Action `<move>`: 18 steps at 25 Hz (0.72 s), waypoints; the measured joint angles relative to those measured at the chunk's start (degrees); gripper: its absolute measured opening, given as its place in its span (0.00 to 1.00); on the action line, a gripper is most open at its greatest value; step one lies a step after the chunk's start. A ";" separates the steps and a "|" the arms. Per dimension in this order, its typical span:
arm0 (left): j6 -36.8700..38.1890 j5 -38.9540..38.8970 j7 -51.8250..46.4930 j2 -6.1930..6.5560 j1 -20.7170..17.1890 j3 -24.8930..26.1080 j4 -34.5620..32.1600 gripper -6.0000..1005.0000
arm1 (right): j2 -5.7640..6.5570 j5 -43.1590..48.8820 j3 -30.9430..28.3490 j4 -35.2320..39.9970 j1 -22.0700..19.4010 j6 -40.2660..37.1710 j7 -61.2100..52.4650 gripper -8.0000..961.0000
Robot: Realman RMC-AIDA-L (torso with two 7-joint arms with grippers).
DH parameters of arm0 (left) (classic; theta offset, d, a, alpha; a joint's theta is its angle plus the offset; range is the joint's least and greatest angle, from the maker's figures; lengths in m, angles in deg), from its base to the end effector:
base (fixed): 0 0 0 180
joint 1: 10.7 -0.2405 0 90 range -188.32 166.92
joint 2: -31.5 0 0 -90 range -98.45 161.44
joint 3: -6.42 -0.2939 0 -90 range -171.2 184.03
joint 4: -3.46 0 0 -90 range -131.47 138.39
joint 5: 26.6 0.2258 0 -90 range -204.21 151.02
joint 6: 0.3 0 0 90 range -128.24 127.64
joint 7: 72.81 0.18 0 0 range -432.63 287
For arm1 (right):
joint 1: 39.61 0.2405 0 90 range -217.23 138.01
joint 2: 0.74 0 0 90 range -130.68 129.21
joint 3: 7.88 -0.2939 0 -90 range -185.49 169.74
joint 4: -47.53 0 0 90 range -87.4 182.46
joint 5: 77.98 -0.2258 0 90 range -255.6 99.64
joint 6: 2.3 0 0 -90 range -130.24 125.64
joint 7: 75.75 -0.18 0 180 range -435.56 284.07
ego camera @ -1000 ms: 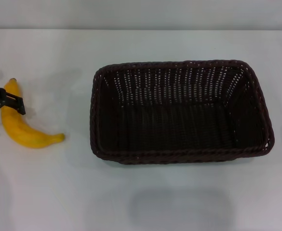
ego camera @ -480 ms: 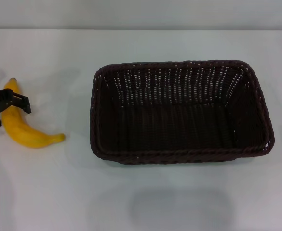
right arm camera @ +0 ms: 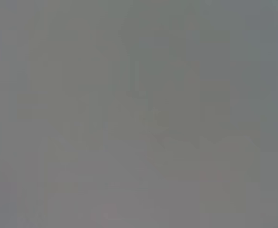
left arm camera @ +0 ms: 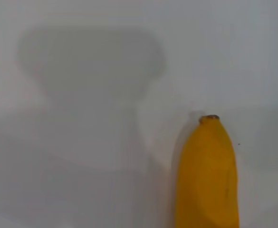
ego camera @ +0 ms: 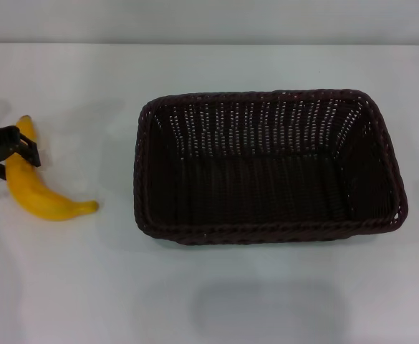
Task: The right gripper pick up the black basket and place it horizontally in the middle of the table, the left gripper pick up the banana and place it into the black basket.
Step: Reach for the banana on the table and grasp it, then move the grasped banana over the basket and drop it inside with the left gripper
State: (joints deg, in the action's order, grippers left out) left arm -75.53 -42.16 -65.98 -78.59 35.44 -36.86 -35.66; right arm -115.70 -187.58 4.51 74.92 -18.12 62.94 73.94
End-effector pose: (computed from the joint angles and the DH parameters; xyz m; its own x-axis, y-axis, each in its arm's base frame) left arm -0.3519 0.4561 0.0290 -0.0762 0.9394 0.3343 0.8550 0.2341 -0.4629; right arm 0.4413 0.3785 0.1501 0.8429 0.1130 -0.5261 -0.5365 0.1012 -0.8378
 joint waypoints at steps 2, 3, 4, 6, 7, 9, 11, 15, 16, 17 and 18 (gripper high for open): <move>-0.01 -0.07 0.54 0.06 0.19 -0.01 -0.06 0.65 | 0.00 -0.01 0.00 0.01 0.04 -0.03 0.00 0.91; -0.01 -0.13 0.91 0.11 0.34 0.10 -0.07 0.63 | -0.02 -0.02 0.00 0.01 0.04 -0.03 0.00 0.91; -0.02 -0.16 1.05 0.13 0.42 0.14 -0.06 0.62 | -0.04 -0.02 0.00 0.01 0.04 -0.03 0.00 0.91; -0.12 -0.19 1.29 0.17 0.51 0.13 -0.01 0.58 | -0.06 -0.04 0.00 -0.08 0.04 -0.03 0.00 0.91; -0.24 -0.24 1.45 0.19 0.53 0.13 -0.12 0.57 | -0.06 -0.04 0.00 -0.21 0.04 -0.03 0.00 0.91; -0.73 -1.09 2.34 0.30 0.53 0.20 -1.02 0.53 | -0.08 -0.12 0.00 -0.39 0.04 -0.04 0.00 0.91; -1.67 -3.93 4.00 0.59 0.29 0.26 -3.01 0.51 | -0.08 -0.41 -0.01 -0.45 0.03 -0.04 0.00 0.91; -7.49 -14.42 9.43 2.33 -0.96 0.30 -11.12 0.51 | -0.08 -0.95 0.00 -0.47 -0.05 0.20 0.00 0.91; -9.58 -16.86 10.64 2.89 -1.15 0.29 -13.51 0.51 | -0.08 -1.10 0.00 -0.41 -0.09 0.29 0.00 0.91; -12.08 -19.43 12.02 3.57 -1.28 0.28 -15.97 0.51 | -0.08 -1.34 0.00 -0.32 -0.18 0.51 -0.01 0.91; -14.00 -21.28 12.96 4.02 -1.32 0.31 -17.50 0.51 | -0.09 -1.52 0.00 -0.28 -0.29 0.70 -0.02 0.91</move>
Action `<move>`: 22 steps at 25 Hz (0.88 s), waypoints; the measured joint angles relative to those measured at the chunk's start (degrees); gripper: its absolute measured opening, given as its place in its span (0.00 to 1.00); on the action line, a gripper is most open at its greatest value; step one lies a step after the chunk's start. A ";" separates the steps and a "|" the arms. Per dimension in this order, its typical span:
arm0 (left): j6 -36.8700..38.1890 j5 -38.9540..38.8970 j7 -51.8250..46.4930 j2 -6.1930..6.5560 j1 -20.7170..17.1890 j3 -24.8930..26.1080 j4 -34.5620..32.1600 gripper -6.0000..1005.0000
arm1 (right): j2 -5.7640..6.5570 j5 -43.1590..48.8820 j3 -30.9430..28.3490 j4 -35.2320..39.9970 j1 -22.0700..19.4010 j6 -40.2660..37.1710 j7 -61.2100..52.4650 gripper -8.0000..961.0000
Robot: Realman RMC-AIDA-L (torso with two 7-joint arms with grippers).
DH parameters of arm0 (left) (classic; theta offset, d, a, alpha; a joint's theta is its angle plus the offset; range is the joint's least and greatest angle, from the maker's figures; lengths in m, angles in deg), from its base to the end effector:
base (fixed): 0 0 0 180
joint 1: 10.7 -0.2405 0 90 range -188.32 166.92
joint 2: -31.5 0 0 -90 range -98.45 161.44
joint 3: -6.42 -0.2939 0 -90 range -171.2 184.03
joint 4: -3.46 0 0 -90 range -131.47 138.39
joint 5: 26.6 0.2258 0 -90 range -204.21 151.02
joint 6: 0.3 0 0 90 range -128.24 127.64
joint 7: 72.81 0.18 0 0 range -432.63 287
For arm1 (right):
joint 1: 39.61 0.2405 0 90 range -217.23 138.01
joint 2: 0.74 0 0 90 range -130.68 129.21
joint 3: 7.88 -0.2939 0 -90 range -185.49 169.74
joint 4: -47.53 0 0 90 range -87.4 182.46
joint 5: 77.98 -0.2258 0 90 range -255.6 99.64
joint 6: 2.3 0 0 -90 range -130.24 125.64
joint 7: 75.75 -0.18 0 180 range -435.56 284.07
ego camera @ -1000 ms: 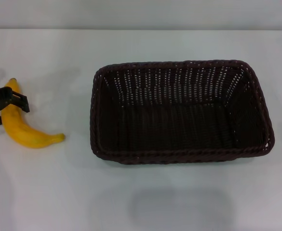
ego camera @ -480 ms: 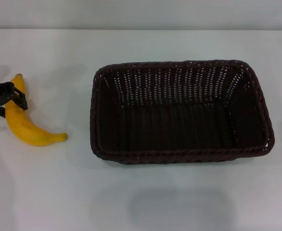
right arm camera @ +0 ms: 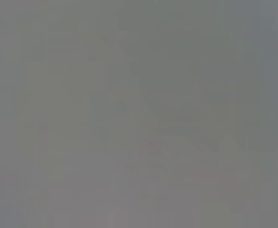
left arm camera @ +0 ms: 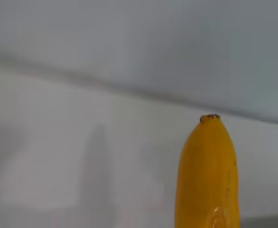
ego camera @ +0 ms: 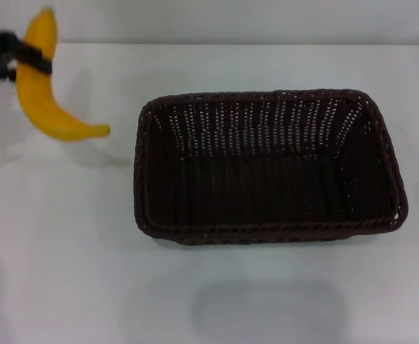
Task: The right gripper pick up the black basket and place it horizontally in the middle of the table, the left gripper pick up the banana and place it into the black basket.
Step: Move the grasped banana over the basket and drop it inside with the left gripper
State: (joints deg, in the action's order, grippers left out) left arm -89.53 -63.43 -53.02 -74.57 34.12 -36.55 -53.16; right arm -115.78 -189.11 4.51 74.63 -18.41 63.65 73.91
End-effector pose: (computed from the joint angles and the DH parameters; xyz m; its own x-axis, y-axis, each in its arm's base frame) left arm -0.2603 0.4770 0.0987 0.2436 0.8972 0.3683 0.9456 -0.1353 -0.2960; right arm 0.4415 0.3754 0.1523 0.8333 0.1304 -0.5372 -0.5509 0.1153 -0.8266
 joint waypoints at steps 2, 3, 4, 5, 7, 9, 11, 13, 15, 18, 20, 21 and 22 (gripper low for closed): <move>-6.34 -6.00 3.07 1.66 0.26 -0.03 -3.83 0.51 | 0.00 -0.68 0.01 0.04 -0.30 0.83 -0.05 0.91; -8.38 -8.20 4.18 2.13 0.61 -0.08 -4.69 0.51 | 0.00 -1.15 0.01 -0.01 -0.47 1.31 -0.07 0.91; -10.25 -10.50 5.27 2.44 1.21 -0.22 -5.48 0.51 | 0.00 -1.62 0.00 -0.08 -0.59 1.73 -0.07 0.91; -11.10 -11.73 5.80 2.44 1.67 -0.40 -5.77 0.51 | 0.00 -1.97 0.00 -0.17 -0.72 2.19 -0.10 0.91; -11.30 -12.94 7.12 1.58 3.19 -0.83 -5.35 0.51 | -0.01 -2.34 -0.01 -0.29 -0.91 2.96 -0.21 0.91; -10.29 -12.79 9.11 -0.09 5.23 -2.12 -2.58 0.51 | -0.04 -2.56 0.00 -0.46 -0.96 3.33 -0.23 0.91; -8.80 -12.68 11.44 -1.64 7.60 -4.12 1.05 0.51 | -0.06 -2.71 0.01 -0.85 -0.97 3.40 -0.21 0.91; -7.66 -12.80 13.51 -3.28 10.31 -6.29 4.14 0.51 | -0.06 -2.74 0.01 -1.08 -0.98 3.43 -0.16 0.91; -7.43 -12.67 14.99 -5.27 13.10 -8.73 5.86 0.52 | -0.04 -2.77 -0.01 -1.11 -0.99 3.46 -0.15 0.91; -6.64 -12.29 15.30 -7.75 15.44 -13.36 6.43 0.55 | -0.02 -2.78 0.04 -1.24 -1.07 3.50 -0.13 0.91; -5.13 -11.53 15.00 -9.11 16.41 -16.53 6.43 0.57 | 0.00 -2.78 0.04 -1.28 -1.33 3.51 -0.11 0.91; -4.19 -10.92 14.88 -9.79 16.76 -17.90 6.36 0.58 | 0.03 -2.77 0.02 -1.28 -1.61 3.52 -0.11 0.91; -3.05 -9.96 14.91 -10.34 17.01 -19.01 6.25 0.59 | 0.03 -2.77 0.01 -1.28 -1.89 3.53 -0.11 0.91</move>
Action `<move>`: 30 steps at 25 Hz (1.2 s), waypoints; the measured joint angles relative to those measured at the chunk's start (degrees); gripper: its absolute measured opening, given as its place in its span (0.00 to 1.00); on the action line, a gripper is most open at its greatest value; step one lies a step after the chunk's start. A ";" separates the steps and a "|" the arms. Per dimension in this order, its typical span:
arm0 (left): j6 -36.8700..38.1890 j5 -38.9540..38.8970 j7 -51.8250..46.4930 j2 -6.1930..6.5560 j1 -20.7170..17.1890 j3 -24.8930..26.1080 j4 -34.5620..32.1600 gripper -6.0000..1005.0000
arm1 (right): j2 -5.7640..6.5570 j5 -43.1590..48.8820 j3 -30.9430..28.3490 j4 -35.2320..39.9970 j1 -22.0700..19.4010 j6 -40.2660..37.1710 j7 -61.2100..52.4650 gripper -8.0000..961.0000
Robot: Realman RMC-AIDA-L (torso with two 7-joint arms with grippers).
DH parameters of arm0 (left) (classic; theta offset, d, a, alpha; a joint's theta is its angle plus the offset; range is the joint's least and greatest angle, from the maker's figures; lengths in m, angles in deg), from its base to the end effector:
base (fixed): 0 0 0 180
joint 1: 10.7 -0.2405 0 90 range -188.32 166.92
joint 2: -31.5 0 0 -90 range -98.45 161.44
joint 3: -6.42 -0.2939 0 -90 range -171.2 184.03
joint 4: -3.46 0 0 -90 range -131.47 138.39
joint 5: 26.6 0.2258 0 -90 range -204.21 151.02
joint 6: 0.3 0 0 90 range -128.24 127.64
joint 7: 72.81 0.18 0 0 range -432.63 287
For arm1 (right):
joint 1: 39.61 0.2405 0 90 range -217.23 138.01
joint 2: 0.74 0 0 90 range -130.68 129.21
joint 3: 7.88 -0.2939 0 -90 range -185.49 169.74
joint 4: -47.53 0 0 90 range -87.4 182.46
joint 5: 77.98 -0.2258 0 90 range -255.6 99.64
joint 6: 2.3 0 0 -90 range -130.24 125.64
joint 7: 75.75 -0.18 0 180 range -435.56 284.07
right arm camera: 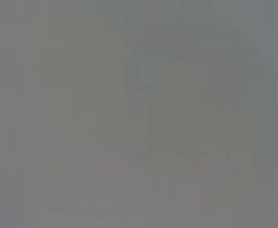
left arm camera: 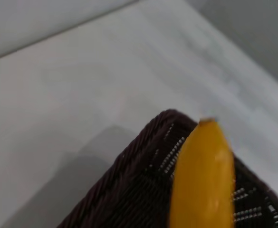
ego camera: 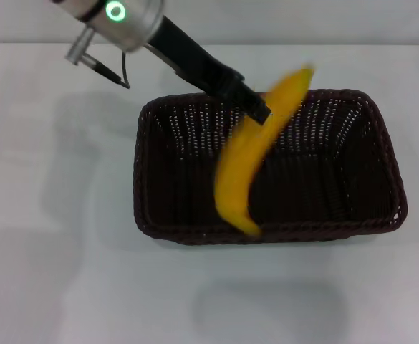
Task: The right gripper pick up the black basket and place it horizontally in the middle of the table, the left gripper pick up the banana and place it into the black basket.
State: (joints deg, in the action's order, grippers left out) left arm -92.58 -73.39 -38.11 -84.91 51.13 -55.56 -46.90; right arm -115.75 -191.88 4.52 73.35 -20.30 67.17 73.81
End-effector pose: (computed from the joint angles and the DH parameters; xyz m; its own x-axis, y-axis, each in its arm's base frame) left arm -0.0837 0.4547 -0.0603 0.7543 0.6543 -0.0541 0.6500 -0.7558 -0.0793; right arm 0.4451 0.3581 0.1547 0.8129 0.1712 -0.5567 -0.5789 0.1330 -0.8045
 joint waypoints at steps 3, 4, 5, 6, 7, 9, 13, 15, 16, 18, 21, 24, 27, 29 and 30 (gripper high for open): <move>2.92 1.73 0.89 -0.96 0.11 -1.29 -0.19 0.61 | 0.06 -0.01 0.01 0.00 -0.86 0.15 0.02 0.91; 3.78 2.03 1.32 -1.12 0.01 -1.42 -0.23 0.62 | 0.08 0.00 0.05 0.01 -1.11 0.31 0.02 0.91; 4.56 2.20 1.66 -1.17 -0.11 -1.45 -0.30 0.63 | 0.12 0.00 0.06 0.11 -1.47 0.50 0.03 0.91; 6.08 2.33 2.25 -1.26 -0.42 -1.51 -0.44 0.67 | 0.15 -0.01 0.08 0.21 -1.70 0.75 0.03 0.91; 7.15 2.40 2.60 -1.27 -0.74 -1.52 -0.70 0.70 | 0.19 -0.09 0.10 0.31 -2.04 0.98 0.02 0.91; 10.26 2.33 3.68 -1.41 -2.39 -1.56 -2.66 0.77 | 0.26 -0.65 0.32 0.46 -2.60 1.34 -0.17 0.91; 19.26 0.71 8.97 -2.52 -9.64 -1.85 -10.35 0.86 | 0.30 -1.36 0.37 0.64 -3.19 1.48 -0.34 0.91; 24.63 -3.17 12.89 -2.60 -13.27 -2.53 -11.86 0.88 | 0.31 -1.52 -0.17 0.71 -3.29 1.53 -0.40 0.91; 27.13 -6.01 15.35 -2.56 -15.22 -2.78 -11.93 0.89 | 0.32 -1.66 -0.34 0.70 -3.30 1.60 -0.48 0.91; 31.12 -11.78 20.35 -2.47 -18.25 -2.75 -11.82 0.89 | 0.32 -2.10 -0.48 0.42 -3.35 2.25 -0.71 0.91; 36.45 -23.92 31.62 -2.56 -25.13 -2.53 -11.63 0.89 | 0.23 -2.39 -0.40 -0.72 -3.46 3.38 -0.76 0.91; 39.46 -36.74 43.65 -2.65 -31.99 -2.54 -11.23 0.89 | 0.17 -2.36 0.03 -3.67 -3.14 4.00 -0.76 0.91; 40.08 -53.35 59.70 -2.72 -40.11 -2.54 -8.37 0.89 | 0.14 -1.94 0.35 -6.40 -2.92 4.85 -0.80 0.91; 39.27 -60.22 66.69 -2.73 -43.26 -2.56 -6.29 0.89 | 0.10 -1.70 1.18 -7.77 -2.99 6.31 -0.89 0.91; 38.60 -63.98 70.52 -2.74 -44.95 -2.53 -4.95 0.89 | 0.09 -1.63 1.74 -8.44 -3.09 7.19 -0.97 0.91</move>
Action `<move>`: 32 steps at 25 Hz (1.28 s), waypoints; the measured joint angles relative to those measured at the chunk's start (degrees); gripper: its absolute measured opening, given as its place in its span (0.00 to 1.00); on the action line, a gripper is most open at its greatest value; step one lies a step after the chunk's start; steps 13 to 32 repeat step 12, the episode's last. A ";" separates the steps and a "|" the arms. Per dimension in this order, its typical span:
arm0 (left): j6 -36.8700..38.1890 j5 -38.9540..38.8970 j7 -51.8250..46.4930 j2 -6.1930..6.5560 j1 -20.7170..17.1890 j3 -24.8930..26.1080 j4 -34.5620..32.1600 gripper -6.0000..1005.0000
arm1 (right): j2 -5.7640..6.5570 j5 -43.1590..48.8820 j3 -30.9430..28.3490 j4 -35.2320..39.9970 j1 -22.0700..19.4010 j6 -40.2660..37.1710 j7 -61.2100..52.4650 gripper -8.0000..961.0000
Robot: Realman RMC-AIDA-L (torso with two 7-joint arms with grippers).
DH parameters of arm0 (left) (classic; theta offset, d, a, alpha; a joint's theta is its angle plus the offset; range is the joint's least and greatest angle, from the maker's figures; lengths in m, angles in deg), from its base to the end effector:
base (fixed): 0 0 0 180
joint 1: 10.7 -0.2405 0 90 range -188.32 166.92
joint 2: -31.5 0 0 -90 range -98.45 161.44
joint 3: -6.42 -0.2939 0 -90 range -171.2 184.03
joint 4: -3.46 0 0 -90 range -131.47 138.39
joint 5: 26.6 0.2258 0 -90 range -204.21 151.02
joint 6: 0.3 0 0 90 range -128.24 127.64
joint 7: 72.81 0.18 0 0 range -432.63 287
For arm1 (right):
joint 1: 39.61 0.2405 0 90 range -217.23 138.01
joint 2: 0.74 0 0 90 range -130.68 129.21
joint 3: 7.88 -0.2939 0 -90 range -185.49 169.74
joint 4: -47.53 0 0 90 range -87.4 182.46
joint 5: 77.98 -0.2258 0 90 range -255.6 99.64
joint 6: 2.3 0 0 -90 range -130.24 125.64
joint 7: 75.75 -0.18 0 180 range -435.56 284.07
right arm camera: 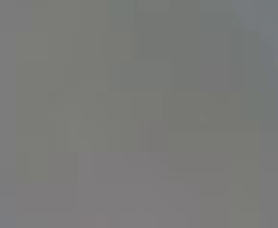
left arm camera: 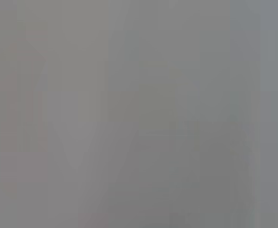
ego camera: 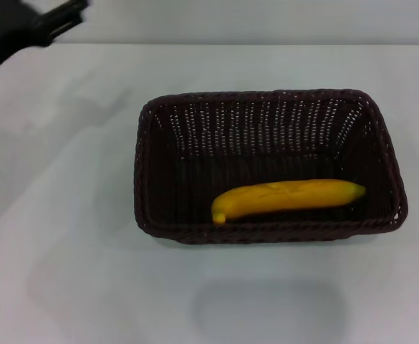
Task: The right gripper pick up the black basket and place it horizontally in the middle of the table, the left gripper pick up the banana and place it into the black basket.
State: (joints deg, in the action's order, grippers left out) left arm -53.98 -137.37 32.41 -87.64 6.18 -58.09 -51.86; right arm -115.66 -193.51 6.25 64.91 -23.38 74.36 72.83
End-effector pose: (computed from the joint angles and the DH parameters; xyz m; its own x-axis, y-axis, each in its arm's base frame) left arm -0.2758 0.4301 0.0327 0.6741 0.0567 0.7365 0.6418 -0.5386 -0.5459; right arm 0.4492 0.3290 0.1173 0.7257 0.1871 -0.6621 -0.6821 0.0697 -0.7279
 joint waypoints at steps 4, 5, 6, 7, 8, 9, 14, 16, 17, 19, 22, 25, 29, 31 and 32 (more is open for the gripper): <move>-3.89 -12.64 13.16 -0.02 -4.02 -0.01 6.87 0.89 | -0.03 -0.12 0.60 -3.75 -0.25 3.81 -0.20 0.91; -5.23 -15.55 15.69 -0.02 -4.37 0.00 9.17 0.89 | -0.03 -0.15 0.47 -4.41 -0.32 4.34 -0.09 0.91; -6.38 -17.85 17.70 -0.03 -4.58 0.00 11.22 0.89 | -0.03 -0.14 0.55 -4.86 -0.39 4.69 0.03 0.91; -7.66 -20.47 19.89 -0.03 -4.69 -0.01 13.50 0.89 | -0.03 -0.14 0.55 -4.86 -0.39 4.69 0.03 0.91; -9.04 -23.15 22.17 -0.03 -4.75 0.00 15.82 0.89 | -0.04 -0.05 0.81 -5.29 -0.51 4.98 0.15 0.91; -10.16 -25.41 24.09 -0.04 -4.77 0.00 17.75 0.89 | -0.04 0.00 1.02 -5.58 -0.60 5.11 0.16 0.91; -11.70 -28.91 26.75 -0.04 -4.80 0.00 20.35 0.89 | -0.04 -0.07 0.76 -6.13 -0.81 4.97 0.23 0.91; -11.70 -28.91 26.75 -0.04 -4.80 0.00 20.35 0.89 | -0.04 -0.07 0.76 -6.13 -0.81 4.97 0.23 0.91; -11.70 -28.91 26.75 -0.04 -4.80 0.00 20.35 0.89 | -0.04 -0.07 0.76 -6.13 -0.81 4.97 0.23 0.91; -11.70 -28.91 26.75 -0.04 -4.80 0.00 20.35 0.89 | -0.04 -0.07 0.76 -6.13 -0.81 4.97 0.23 0.91; -11.70 -28.91 26.75 -0.04 -4.80 0.00 20.35 0.89 | -0.04 -0.07 0.76 -6.13 -0.81 4.97 0.23 0.91; -11.70 -28.91 26.75 -0.04 -4.80 0.00 20.35 0.89 | -0.04 -0.07 0.76 -6.13 -0.81 4.97 0.23 0.91; -11.70 -28.91 26.75 -0.04 -4.80 0.00 20.35 0.89 | -0.04 -0.07 0.76 -6.13 -0.81 4.97 0.23 0.91; -11.70 -28.91 26.75 -0.04 -4.80 0.00 20.35 0.89 | -0.04 -0.07 0.76 -6.13 -0.81 4.97 0.23 0.91; -11.70 -28.91 26.75 -0.04 -4.80 0.00 20.35 0.89 | -0.04 -0.07 0.76 -6.13 -0.81 4.97 0.23 0.91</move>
